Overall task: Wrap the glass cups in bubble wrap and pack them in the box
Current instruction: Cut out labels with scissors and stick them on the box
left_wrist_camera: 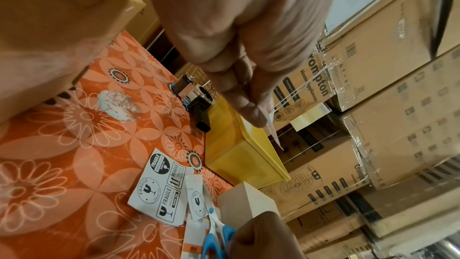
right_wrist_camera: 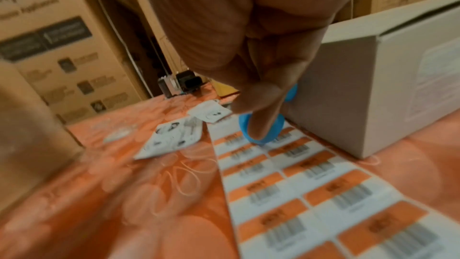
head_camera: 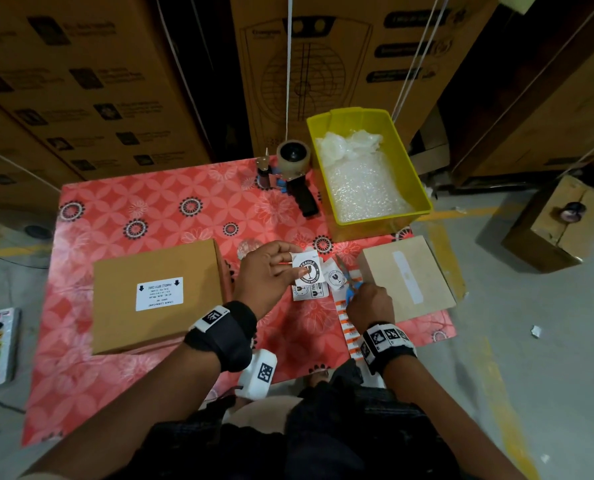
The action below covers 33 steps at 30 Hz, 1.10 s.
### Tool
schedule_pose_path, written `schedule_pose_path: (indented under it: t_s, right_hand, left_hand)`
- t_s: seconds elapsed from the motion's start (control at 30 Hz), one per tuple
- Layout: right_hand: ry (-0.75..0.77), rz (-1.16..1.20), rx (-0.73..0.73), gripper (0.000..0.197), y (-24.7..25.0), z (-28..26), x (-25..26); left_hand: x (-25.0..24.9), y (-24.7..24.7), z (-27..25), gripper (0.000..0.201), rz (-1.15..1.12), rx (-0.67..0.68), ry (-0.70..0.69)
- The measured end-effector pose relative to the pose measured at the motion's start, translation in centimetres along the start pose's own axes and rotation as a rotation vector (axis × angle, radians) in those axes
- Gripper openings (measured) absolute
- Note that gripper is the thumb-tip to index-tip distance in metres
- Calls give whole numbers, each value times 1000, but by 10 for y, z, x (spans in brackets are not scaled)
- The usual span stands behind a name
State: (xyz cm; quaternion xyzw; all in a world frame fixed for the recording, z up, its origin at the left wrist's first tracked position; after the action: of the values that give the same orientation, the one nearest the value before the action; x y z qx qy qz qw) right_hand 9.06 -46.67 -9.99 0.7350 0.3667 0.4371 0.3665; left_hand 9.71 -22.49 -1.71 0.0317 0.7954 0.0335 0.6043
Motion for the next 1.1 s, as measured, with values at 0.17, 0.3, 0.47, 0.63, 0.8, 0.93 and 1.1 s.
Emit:
schedule_pose_path:
  t_s: [0.17,0.3,0.47,0.63,0.8,0.93,1.1]
  right_hand:
    - [31,-102,16,21,-1,3,-3]
    - [65,-180,21,20,-2,4,-3]
    - [108,-234,28,17,4,7,-1]
    - [221,568,-70,27,47,1,27]
    - [592,951,-9,17,90,-15,81]
    - [700,796,52,21,80,-7,92]
    - [684,685,24,21,75,-5,90]
  left_hand:
    - [-2,0,-2,30,6,16,4]
    - [0,2,-2,26,-31,23,43]
    - [-3,0,-2,16,-53,35,64]
    - [-7,-7,0,31,-39,102,93]
    - [-9,-12,4,48,-46,128,91]
    - [-14,-15,7,43,-32,132,77]
    - [-16,-14,9,35,40,101,56]
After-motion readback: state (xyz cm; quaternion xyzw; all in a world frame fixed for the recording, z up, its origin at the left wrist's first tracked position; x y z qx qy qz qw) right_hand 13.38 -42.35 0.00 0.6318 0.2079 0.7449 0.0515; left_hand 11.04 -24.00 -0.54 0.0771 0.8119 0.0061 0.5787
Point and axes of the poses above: each hand's wrist, its own z-axis towards the middle knuckle, its own y-axis out of the back of the hand, x = y × z, the point moved 6 cm from there along z, towards the middle knuckle, and after that the axes turned 1 degree about z, right-handed, at the moved point
